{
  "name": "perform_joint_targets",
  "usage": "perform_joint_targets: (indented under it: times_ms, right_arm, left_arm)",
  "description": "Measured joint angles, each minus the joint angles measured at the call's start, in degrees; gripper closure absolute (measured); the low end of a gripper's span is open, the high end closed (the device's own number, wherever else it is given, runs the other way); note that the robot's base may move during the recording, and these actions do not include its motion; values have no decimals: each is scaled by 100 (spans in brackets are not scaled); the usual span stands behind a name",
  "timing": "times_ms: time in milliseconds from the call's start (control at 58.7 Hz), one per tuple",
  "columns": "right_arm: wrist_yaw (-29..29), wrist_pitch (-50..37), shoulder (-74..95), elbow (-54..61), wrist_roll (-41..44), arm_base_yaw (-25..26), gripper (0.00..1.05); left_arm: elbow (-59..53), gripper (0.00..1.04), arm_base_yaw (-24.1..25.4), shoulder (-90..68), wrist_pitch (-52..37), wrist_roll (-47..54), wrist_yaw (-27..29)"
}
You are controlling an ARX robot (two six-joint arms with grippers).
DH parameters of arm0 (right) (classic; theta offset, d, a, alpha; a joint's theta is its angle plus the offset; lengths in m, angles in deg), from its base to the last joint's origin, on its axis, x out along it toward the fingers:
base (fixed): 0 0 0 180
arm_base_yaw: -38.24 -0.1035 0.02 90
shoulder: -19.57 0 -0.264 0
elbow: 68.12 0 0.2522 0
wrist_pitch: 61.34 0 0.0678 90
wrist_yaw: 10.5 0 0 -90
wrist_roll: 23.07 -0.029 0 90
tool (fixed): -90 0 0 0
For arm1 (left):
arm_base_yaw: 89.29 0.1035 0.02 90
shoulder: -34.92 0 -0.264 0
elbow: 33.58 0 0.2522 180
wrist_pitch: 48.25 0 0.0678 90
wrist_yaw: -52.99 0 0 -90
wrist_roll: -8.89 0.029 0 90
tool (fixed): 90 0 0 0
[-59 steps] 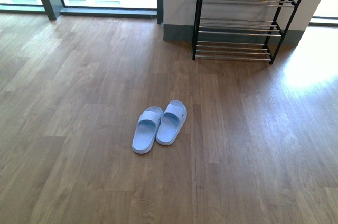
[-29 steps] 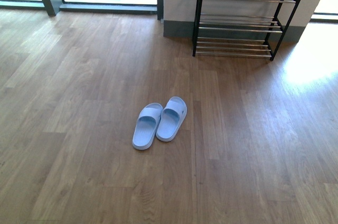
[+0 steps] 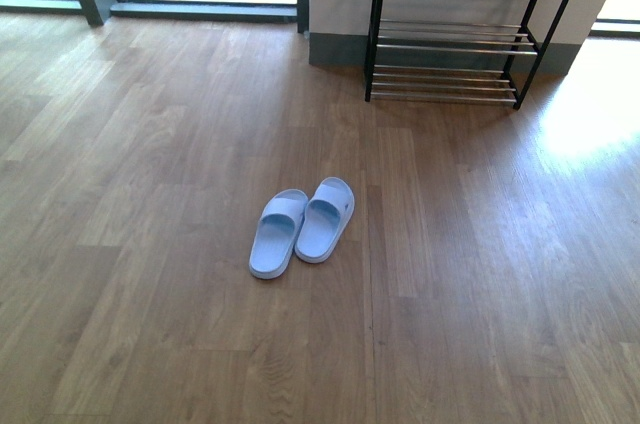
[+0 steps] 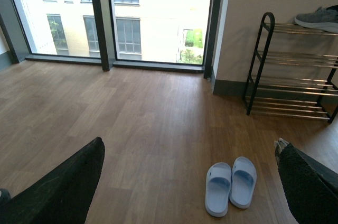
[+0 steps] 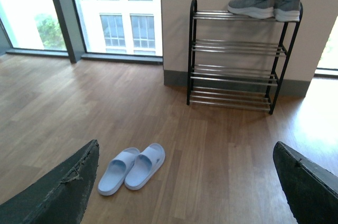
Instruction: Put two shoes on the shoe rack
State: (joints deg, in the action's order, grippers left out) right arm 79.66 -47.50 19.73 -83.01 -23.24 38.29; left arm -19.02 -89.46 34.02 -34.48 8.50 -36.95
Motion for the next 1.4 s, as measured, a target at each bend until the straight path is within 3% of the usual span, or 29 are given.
perform_joint_targets:
  times_ms: [1398]
  right_arm:
    - [-17, 0, 0, 0, 0, 0, 9]
  left_arm:
    - [0, 9, 0, 0, 2, 0, -2]
